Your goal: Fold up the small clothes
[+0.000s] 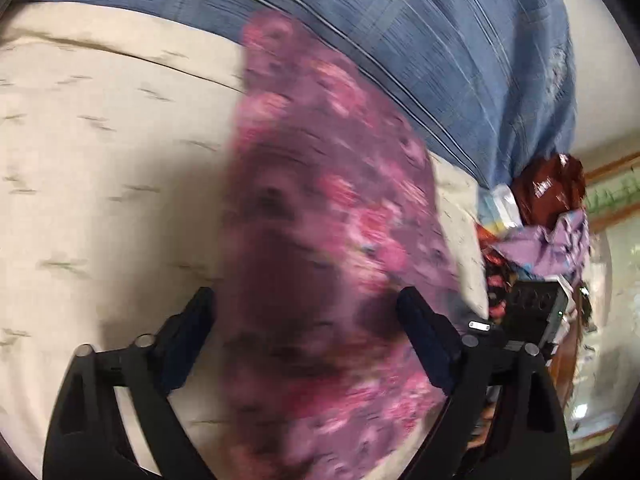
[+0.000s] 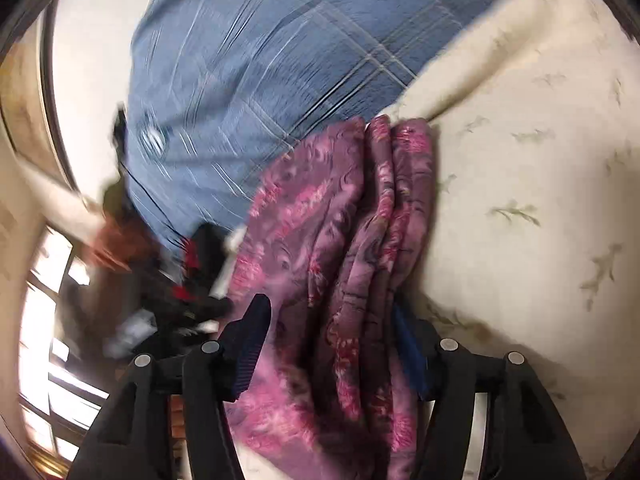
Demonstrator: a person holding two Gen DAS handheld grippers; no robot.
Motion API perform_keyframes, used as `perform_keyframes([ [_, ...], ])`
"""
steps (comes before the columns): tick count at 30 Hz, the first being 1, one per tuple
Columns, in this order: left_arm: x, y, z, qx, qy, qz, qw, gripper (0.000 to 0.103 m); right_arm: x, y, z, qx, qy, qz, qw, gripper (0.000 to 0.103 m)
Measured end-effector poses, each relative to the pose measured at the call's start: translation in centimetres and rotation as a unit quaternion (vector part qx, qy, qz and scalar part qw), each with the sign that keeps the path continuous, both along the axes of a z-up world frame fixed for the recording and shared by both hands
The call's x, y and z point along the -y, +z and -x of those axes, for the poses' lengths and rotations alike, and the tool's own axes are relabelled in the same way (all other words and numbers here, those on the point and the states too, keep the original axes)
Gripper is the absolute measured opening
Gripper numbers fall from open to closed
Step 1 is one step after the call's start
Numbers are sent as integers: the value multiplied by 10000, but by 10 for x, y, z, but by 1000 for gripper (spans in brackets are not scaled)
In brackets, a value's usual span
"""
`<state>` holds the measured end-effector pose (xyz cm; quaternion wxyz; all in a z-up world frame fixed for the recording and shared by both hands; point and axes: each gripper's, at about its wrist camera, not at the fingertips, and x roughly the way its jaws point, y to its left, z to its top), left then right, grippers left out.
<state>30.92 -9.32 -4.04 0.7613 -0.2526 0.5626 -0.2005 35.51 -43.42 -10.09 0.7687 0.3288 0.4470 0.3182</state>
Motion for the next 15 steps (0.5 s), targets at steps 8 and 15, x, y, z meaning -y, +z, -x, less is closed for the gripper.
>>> perform_keyframes([
  [8,-2,30,22,485,311,-638,9963,39,-24,33,24,517,-379,795,9948,33],
  [15,-83,39,106,388,566,-252,9973,42,-49,74,96,965,366,359,9940,33],
])
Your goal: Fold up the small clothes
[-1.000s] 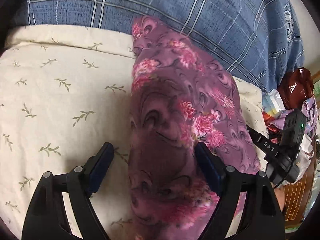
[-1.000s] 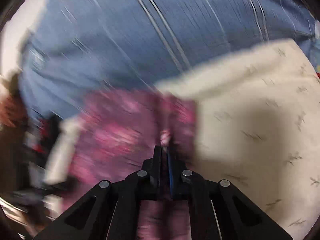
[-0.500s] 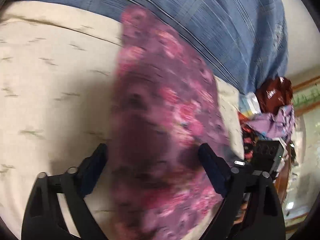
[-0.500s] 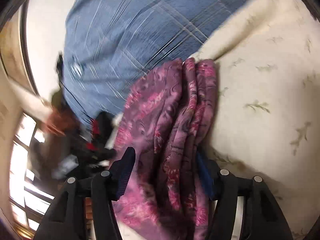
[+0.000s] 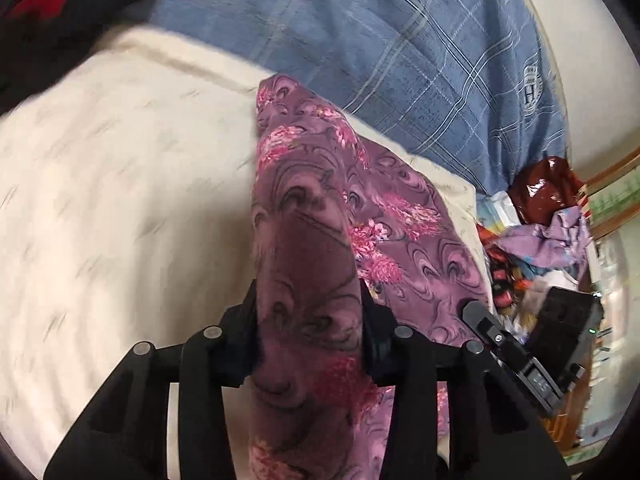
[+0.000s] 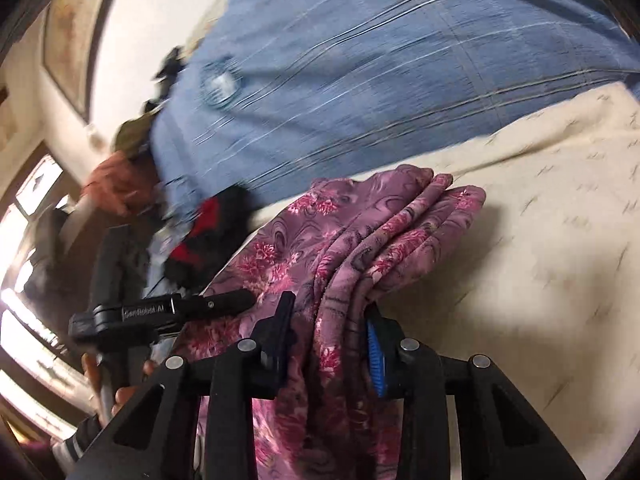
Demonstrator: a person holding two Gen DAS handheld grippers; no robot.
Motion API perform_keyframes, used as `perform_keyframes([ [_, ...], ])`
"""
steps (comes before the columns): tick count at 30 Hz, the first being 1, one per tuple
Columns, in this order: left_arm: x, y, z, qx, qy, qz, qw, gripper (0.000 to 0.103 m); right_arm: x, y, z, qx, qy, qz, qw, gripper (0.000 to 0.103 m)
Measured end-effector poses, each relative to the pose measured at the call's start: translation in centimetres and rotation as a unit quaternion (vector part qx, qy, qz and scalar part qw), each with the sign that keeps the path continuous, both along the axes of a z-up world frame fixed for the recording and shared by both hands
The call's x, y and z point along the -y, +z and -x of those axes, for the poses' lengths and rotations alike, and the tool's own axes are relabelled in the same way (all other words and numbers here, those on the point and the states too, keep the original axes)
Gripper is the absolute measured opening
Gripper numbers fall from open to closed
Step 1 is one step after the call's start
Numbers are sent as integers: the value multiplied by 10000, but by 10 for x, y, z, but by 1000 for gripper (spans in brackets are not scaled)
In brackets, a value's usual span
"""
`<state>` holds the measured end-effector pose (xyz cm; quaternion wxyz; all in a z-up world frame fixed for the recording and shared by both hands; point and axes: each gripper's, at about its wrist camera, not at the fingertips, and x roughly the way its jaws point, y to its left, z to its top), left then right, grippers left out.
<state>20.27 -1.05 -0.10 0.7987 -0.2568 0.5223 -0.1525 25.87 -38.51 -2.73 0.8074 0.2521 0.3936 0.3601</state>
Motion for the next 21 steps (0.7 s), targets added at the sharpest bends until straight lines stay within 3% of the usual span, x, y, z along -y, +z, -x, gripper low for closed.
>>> perform_keyframes([
  [3,-17,-24,30,-254,99,-187,9995,43,-18,-16,26,-185,357,30,9992,37],
  [4,-22,-34,35,-295,68,-279,9992,54,-26,-28,33,-295,373,265,9985,41],
  [5,-25,-37,38,-285,30,-198,9994,56,-32,-42,40,-469,313,683,9961,46],
  [6,-29,-36,41,-303,71,-111,9995,56,-36,-54,44,-604,310,929,9934,48],
  [8,-34,-22,42,-144,112,-86,9998,55,-25,-53,50,-638,35,714,9954,50],
  [10,-30,3,37,291,80,-391,9988,56,-14,-41,50,-633,-350,736,9947,52],
  [12,-16,26,21,668,-47,-655,9956,57,-1,-16,55,-76,-823,628,9946,52],
  [15,8,38,-12,894,-261,-868,9919,60,-10,7,45,432,-797,615,9940,49],
  [19,39,10,-59,550,-427,-1251,9897,60,-39,-4,17,435,-521,911,9935,42],
  [21,47,-17,-81,239,-371,-1676,9849,61,-51,-28,-2,213,-542,1449,9877,39],
])
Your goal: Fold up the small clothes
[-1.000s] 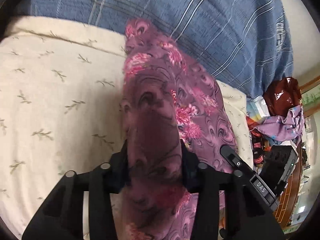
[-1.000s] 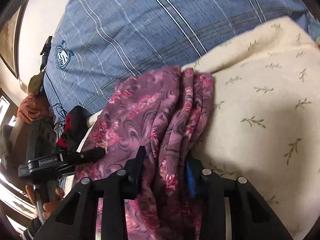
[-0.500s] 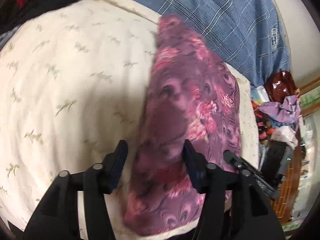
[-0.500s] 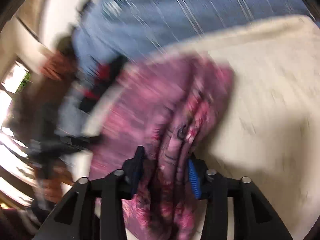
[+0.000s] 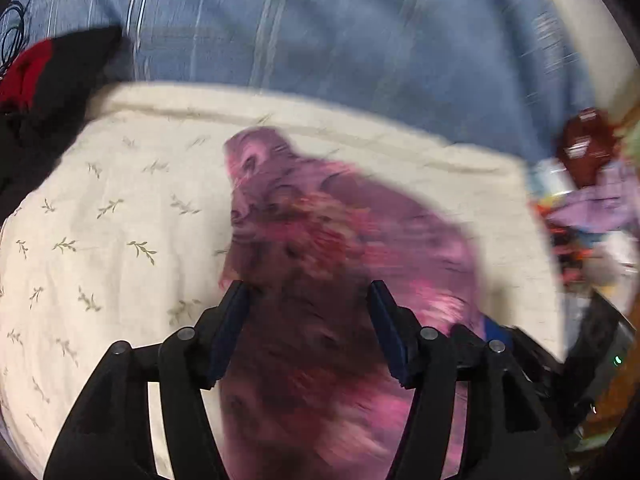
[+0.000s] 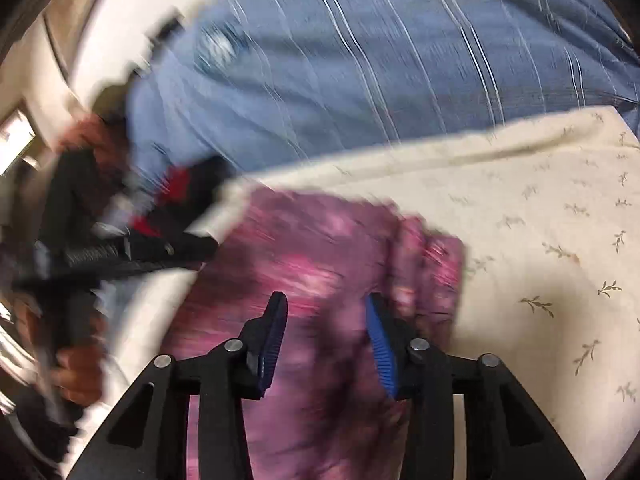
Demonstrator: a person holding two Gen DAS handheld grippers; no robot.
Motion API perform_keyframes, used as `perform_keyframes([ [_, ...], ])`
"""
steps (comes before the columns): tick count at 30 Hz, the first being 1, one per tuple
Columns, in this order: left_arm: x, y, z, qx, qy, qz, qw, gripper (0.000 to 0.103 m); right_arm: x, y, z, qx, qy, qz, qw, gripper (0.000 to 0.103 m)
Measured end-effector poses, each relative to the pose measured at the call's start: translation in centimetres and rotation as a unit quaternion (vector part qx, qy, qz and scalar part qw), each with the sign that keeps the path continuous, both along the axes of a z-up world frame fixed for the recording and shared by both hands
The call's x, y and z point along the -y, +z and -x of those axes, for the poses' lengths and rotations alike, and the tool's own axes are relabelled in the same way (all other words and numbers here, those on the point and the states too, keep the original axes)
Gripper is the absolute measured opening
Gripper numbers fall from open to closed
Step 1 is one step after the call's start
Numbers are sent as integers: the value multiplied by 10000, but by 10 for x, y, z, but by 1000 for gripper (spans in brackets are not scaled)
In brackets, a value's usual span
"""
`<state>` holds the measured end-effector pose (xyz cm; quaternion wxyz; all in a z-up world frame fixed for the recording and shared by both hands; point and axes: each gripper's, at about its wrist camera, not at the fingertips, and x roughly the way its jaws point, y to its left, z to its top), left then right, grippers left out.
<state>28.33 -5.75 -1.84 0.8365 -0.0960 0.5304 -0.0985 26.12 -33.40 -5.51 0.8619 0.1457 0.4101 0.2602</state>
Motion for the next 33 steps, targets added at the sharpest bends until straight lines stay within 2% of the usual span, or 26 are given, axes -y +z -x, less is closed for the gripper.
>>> perform_keyframes([
  [1,3,-15,-10,-152,19,-240,9996,70,-7,-14,-8,-160,21,167,9997,39],
  [2,1,-22,-12,-221,50,-300,9993,79,-3,-19,-11,-8,-2,-20,10000,39],
  [4,-12,-24,-12,-276,160,115,9994,79,-2,-16,-13,-44,-6,-8,10000,39],
  [5,-16,-21,-9,-270,167,207,9993,79,-2,-12,-13,-54,-2,43,10000,39],
  [7,-27,-10,6,-135,137,198,9996,78,-1,0,-5,60,12,261,9996,43],
  [9,-34,-1,32,102,-17,22,9999,79,1,9,6,123,-34,487,9987,48],
  [11,-38,4,64,297,-161,-228,9992,79,7,17,25,58,8,632,9980,60],
  [12,-39,5,83,379,-253,-356,9983,80,10,18,32,7,14,722,9974,73],
  [14,-39,7,115,590,-233,-579,9963,90,7,20,52,-146,88,1090,9939,91],
  [17,-36,7,159,893,-57,-972,9912,90,-2,22,82,-204,51,1903,9815,93],
  [21,-31,-4,192,761,0,-1480,9860,90,-12,32,120,-96,-69,2585,9659,96],
  [24,-31,-2,217,954,-91,-1720,9804,90,-11,42,152,217,-24,2401,9705,98],
  [27,-26,-1,232,1016,-152,-1865,9771,90,-5,45,170,267,-45,2116,9770,102],
  [30,-20,-2,245,1103,-218,-2079,9717,90,-1,48,179,352,-112,2170,9755,103],
  [33,-12,-1,251,1082,-401,-2065,9716,90,4,53,182,399,-176,2243,9735,103],
])
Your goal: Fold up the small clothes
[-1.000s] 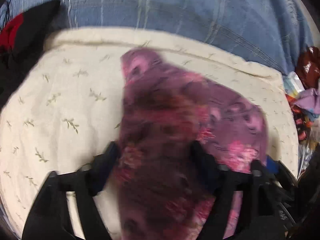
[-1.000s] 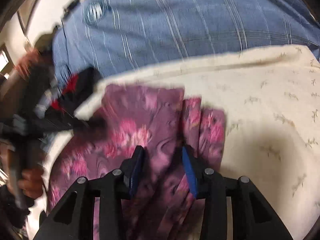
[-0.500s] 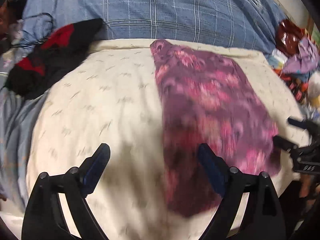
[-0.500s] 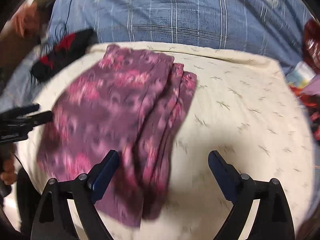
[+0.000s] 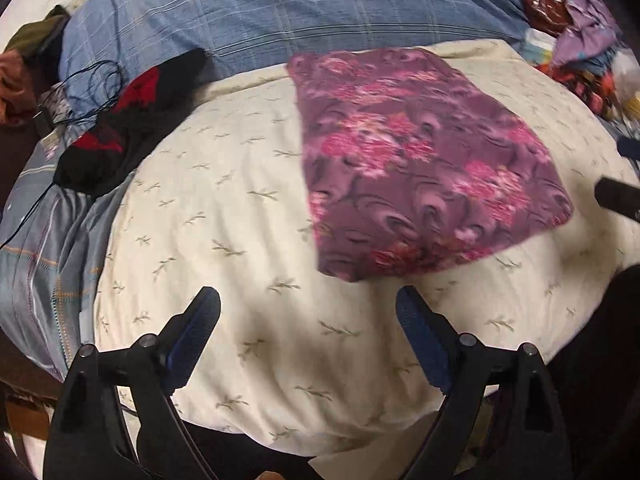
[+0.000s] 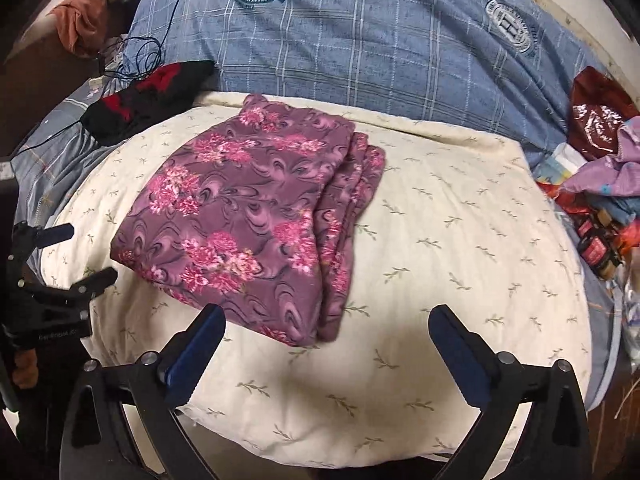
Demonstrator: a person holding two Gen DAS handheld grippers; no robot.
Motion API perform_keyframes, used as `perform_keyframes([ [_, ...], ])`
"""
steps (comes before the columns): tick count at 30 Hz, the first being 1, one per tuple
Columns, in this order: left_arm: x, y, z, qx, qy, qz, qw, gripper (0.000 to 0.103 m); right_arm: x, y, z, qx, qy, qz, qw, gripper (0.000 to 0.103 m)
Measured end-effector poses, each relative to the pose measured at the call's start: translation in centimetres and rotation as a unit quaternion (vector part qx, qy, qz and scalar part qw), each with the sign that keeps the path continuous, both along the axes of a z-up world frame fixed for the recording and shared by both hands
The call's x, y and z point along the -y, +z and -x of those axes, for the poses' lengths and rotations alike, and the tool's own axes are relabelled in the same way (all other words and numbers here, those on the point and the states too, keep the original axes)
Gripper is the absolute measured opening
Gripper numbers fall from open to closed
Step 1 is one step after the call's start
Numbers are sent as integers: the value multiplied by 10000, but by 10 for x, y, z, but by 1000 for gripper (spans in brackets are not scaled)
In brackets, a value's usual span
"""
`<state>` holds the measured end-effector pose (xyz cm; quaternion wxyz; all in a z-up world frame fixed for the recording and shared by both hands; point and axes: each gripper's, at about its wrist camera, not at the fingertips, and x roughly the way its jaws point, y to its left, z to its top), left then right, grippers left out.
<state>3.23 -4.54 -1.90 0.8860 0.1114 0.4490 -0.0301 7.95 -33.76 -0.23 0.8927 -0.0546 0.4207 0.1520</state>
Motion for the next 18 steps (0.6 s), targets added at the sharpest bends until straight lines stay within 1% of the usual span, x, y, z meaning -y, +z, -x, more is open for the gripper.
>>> perform_keyframes([
  [2,4,5,2,13,-76,57,10000,90,3,3,1,47,-31,-6,10000,103],
  [7,11,19,7,5,-318,486,9983,90,13,5,5,100,-191,-41,9998,103],
  [14,18,24,11,-56,-530,774,9956,90,23,-1,10,1,-326,-68,9994,103],
  [18,25,29,18,57,-688,844,9940,90,25,-2,15,15,-303,28,9995,103],
])
